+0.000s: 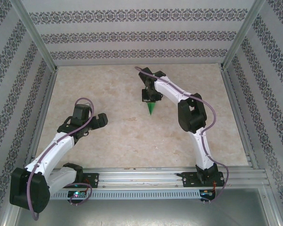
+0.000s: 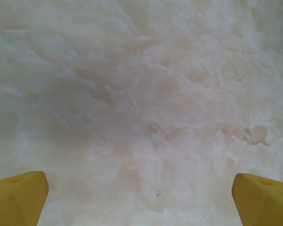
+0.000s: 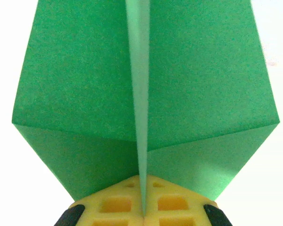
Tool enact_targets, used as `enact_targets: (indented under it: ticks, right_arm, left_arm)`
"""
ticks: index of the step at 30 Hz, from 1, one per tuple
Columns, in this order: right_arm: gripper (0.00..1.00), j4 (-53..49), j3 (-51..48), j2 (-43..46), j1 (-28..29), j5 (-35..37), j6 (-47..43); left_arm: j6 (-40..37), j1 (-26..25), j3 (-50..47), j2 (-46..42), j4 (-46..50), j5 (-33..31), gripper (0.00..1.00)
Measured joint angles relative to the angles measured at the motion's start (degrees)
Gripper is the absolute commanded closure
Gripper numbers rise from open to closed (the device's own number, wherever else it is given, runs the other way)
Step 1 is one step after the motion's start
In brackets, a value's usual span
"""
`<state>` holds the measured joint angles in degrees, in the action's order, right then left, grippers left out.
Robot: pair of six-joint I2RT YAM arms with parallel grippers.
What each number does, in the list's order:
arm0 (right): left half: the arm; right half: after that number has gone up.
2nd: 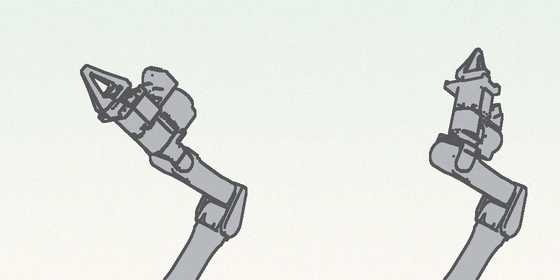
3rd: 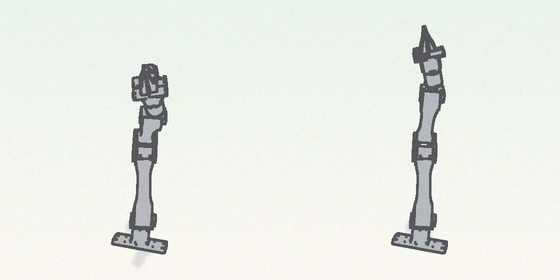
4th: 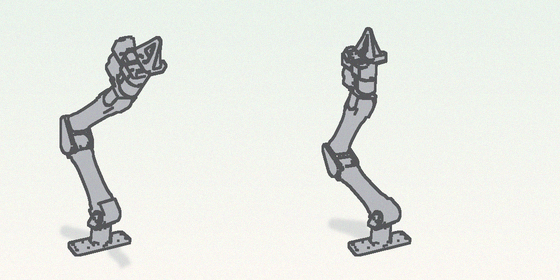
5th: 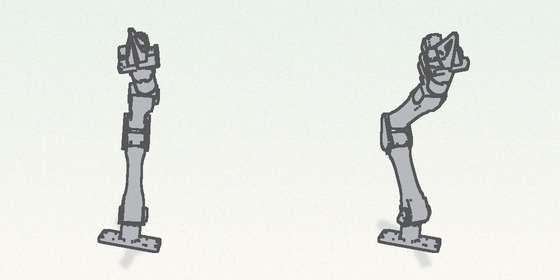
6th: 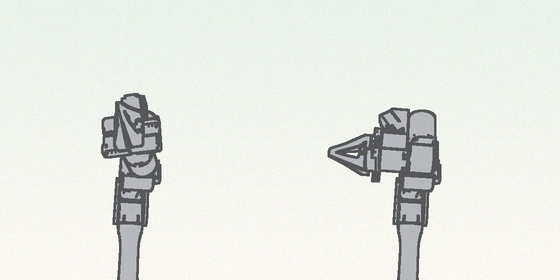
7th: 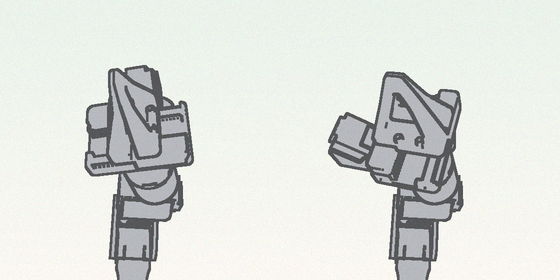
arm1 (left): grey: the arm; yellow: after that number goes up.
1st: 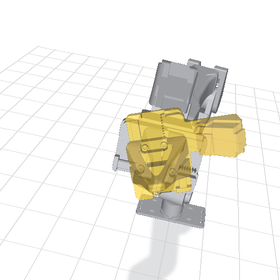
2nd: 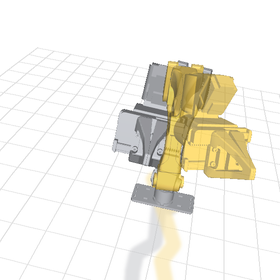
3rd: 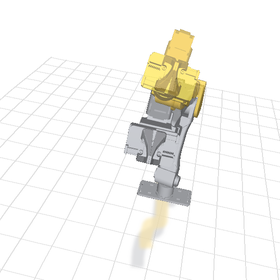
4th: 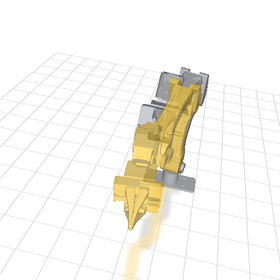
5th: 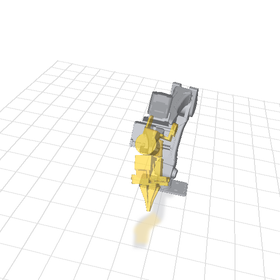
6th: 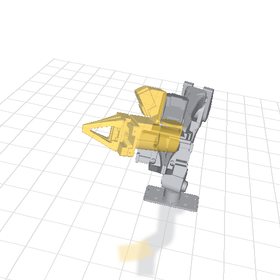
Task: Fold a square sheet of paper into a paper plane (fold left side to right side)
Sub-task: Place the paper plane at the top-center of the table.
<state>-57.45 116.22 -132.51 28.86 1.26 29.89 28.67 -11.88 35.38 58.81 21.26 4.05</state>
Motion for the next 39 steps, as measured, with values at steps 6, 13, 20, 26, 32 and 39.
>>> enact_targets:
  ticks: [6, 13, 20, 26, 32, 39]
  right_arm:
    - [1.0, -2.56, 5.55, -4.24, -1.79, 0.0, -0.44]
    - [1.0, -4.81, 10.21, -7.93, -3.06, 0.0, -1.77]
    - [1.0, -6.05, 11.56, -9.94, -3.26, 0.0, -2.56]
    - [1.0, -6.64, 12.33, -10.51, -3.26, -0.02, -2.93]
    - [0.94, -6.64, 12.41, -10.71, -3.26, -0.2, -2.95]
    - [0.84, -6.64, 12.41, -10.82, -3.28, -0.68, -3.13]
  left_arm:
    - [0.02, 0.0, 0.02, 1.57, -0.02, 0.63, 0.0]
    - [0.09, 0.0, 0.26, 3.98, -0.07, 1.97, 0.0]
    - [0.44, 0.0, 0.26, 5.22, -0.24, 3.28, 0.0]
    - [0.48, 0.0, 0.44, 6.56, -0.26, 4.11, 0.0]
    - [0.5, 0.0, 0.85, 7.06, -0.66, 4.76, 0.0]
    - [0.7, 0.0, 1.29, 7.17, -0.87, 4.96, 0.0]
